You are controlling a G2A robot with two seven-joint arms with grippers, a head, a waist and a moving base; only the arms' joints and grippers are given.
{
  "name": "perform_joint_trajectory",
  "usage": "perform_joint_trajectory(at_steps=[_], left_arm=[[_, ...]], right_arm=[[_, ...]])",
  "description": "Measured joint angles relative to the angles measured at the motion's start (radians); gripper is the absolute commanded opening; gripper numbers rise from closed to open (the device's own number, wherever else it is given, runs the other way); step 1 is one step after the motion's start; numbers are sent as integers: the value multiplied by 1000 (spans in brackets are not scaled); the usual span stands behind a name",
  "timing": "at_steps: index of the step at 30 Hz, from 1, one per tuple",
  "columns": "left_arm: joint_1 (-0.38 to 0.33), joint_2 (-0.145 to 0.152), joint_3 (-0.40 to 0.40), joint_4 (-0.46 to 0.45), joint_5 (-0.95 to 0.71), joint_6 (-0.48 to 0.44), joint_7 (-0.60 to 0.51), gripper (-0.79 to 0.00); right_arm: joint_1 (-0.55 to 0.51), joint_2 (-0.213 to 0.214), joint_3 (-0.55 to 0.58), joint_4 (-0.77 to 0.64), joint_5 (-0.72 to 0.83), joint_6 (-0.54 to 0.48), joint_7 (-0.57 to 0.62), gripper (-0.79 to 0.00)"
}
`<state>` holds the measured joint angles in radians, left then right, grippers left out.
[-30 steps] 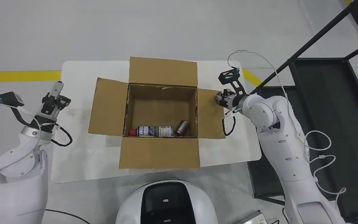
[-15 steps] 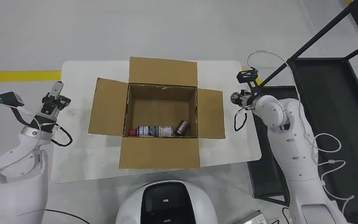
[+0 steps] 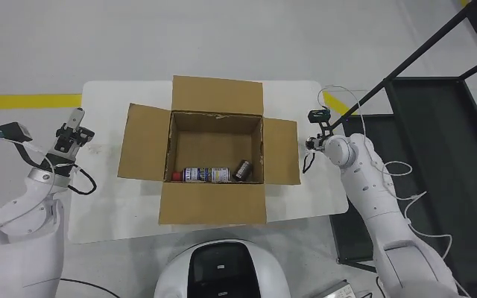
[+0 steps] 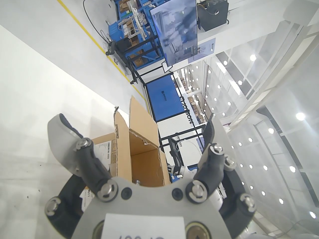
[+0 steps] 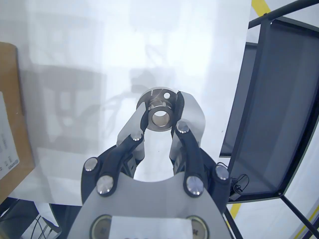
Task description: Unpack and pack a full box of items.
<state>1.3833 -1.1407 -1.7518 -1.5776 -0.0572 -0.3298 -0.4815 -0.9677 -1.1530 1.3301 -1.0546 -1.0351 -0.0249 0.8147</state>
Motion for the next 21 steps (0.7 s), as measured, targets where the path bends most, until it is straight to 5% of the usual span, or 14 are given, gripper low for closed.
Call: perform_joint_trajectory(at_steps=[14, 18, 19, 21], left_arm=[[0, 0, 0, 0, 0, 0, 0, 0], [0, 0, 0, 0, 0, 0, 0, 0], [0, 0, 0, 0, 0, 0, 0, 0], [0, 0, 0, 0, 0, 0, 0, 0]], right_arm=[[154, -37, -54, 346, 70, 74, -89, -785], [180, -46, -65, 397, 83, 86, -112, -62], [187, -48, -67, 409, 87, 84, -120, 0], [195, -49, -65, 423, 93, 82, -130, 0]])
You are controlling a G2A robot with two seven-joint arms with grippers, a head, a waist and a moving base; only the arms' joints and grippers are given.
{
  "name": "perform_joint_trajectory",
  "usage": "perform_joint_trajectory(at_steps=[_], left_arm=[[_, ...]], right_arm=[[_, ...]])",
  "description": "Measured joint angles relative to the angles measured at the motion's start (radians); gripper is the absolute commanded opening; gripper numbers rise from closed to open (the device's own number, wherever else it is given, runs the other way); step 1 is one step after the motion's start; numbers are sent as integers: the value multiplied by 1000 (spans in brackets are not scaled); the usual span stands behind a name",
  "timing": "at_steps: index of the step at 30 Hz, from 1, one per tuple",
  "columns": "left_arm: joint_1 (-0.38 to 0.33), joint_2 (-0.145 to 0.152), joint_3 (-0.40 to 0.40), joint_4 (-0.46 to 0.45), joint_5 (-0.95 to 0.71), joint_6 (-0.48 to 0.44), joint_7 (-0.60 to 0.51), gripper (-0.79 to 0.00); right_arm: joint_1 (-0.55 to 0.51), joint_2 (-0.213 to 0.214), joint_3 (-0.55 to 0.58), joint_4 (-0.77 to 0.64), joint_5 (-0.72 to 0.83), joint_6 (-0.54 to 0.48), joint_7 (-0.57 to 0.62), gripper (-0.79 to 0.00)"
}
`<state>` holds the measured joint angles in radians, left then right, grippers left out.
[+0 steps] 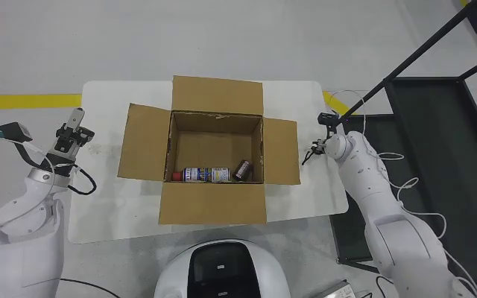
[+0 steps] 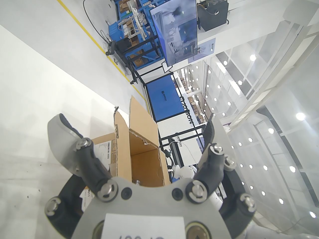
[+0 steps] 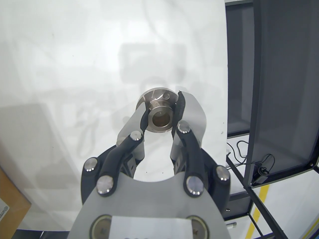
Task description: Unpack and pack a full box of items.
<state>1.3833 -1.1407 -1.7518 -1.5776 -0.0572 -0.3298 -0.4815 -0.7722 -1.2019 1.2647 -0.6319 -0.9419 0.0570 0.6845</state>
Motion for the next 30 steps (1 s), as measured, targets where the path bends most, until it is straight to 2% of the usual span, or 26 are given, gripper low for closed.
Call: perform_joint_trajectory(at_steps=[5, 9, 12, 16, 22, 30], left_arm=[[0, 0, 0, 0, 0, 0, 0, 0], [0, 0, 0, 0, 0, 0, 0, 0], [0, 0, 0, 0, 0, 0, 0, 0], [0, 0, 0, 0, 0, 0, 0, 0], [0, 0, 0, 0, 0, 0, 0, 0], [0, 0, 0, 0, 0, 0, 0, 0]], right_arm=[[6, 11, 35, -9, 26, -20, -19, 0], [-23, 36, 94, -96, 45, -55, -8, 0], [-74, 58, 149, -225, 66, -103, 28, 0], [-179, 84, 223, -476, 110, -185, 104, 0], [-311, 101, 282, -772, 169, -263, 168, 0], [-321, 103, 287, -798, 172, -272, 174, 0]])
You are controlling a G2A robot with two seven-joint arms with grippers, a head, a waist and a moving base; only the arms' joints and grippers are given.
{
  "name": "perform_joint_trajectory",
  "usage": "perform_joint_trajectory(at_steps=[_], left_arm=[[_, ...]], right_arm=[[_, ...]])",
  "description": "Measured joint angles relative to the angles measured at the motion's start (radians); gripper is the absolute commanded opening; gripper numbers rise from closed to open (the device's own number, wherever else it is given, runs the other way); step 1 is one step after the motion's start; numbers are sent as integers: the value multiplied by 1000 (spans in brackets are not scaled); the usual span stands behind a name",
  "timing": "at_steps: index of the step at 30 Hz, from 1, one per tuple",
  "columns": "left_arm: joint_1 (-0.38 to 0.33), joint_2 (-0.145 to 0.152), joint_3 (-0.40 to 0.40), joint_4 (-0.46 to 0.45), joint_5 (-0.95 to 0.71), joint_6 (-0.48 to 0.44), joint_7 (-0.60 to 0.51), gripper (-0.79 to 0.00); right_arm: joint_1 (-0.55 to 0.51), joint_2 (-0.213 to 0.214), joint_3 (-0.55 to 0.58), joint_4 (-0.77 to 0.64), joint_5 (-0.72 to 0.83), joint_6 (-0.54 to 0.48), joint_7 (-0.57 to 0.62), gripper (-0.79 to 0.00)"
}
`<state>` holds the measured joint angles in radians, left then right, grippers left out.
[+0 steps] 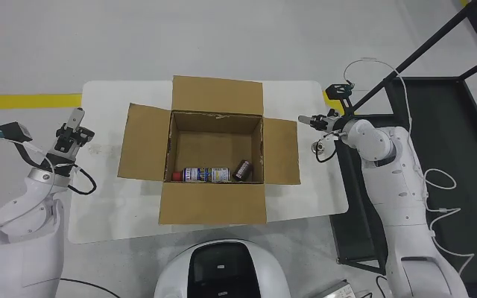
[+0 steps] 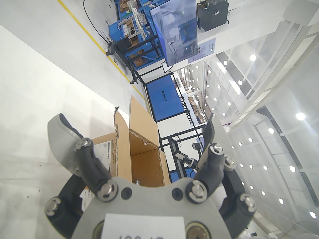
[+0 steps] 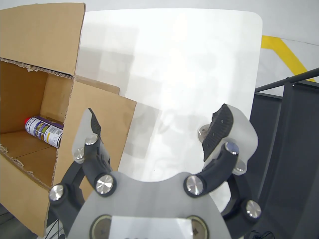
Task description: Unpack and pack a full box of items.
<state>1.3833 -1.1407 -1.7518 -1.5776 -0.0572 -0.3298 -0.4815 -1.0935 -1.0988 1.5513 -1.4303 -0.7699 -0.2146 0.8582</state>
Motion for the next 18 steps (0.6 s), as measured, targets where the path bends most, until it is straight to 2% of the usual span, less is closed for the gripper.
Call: perform_joint_trajectory(at_steps=[15, 18], left_arm=[[0, 0, 0, 0, 0, 0, 0, 0], [0, 0, 0, 0, 0, 0, 0, 0]], right_arm=[[0, 0, -2, -4, 0, -3, -3, 0], [10, 0, -18, -47, 20, -65, -34, 0]])
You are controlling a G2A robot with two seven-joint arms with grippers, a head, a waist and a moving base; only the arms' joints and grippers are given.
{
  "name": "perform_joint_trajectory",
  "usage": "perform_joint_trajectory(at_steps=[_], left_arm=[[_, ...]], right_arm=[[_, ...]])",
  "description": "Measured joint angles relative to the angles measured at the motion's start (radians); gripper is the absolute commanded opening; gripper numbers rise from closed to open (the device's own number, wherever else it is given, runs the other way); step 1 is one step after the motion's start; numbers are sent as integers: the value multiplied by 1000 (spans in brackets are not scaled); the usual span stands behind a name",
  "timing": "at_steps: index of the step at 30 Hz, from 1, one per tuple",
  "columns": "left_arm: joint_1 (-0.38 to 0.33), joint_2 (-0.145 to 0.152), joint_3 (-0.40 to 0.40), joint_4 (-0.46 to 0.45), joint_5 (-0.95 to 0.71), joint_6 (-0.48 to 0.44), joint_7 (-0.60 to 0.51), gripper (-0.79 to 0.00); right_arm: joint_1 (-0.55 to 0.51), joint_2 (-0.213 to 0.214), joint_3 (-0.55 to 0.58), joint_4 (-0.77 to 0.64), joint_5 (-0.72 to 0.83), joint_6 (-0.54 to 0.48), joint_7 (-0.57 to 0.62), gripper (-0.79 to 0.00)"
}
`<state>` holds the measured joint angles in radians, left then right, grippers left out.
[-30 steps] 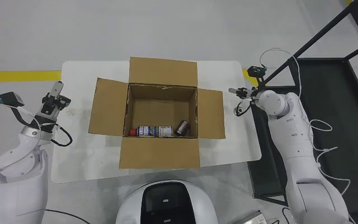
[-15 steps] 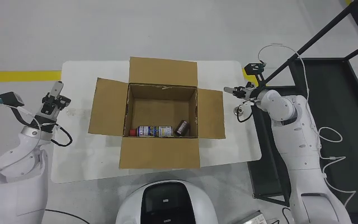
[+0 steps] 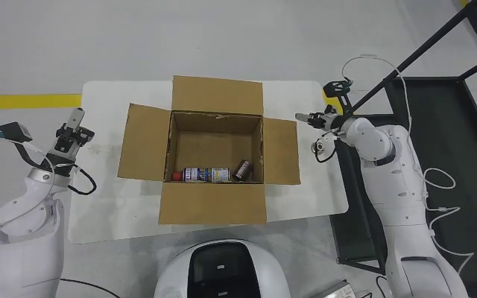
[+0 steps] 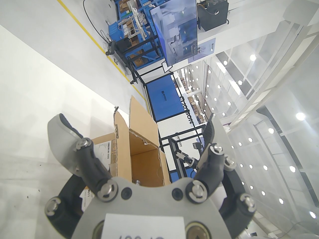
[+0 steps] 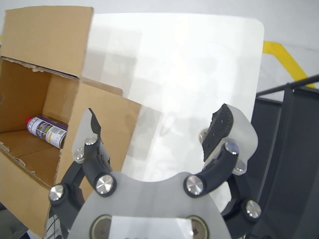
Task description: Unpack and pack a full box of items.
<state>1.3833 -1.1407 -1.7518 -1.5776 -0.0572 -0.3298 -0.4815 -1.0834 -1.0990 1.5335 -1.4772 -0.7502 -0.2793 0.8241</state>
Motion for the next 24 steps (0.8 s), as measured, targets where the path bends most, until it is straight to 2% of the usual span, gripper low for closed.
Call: perform_joint_trajectory(at_steps=[6, 13, 18, 24], left_arm=[[0, 0, 0, 0, 0, 0, 0, 0], [0, 0, 0, 0, 0, 0, 0, 0], [0, 0, 0, 0, 0, 0, 0, 0], [0, 0, 0, 0, 0, 0, 0, 0]], right_arm=[[80, 5, -57, -54, 47, -199, 41, 0], [170, -5, -234, -61, 51, -393, 100, 0], [220, -19, -363, -32, -48, -443, 82, 0], [222, -19, -366, -31, -52, -444, 79, 0]])
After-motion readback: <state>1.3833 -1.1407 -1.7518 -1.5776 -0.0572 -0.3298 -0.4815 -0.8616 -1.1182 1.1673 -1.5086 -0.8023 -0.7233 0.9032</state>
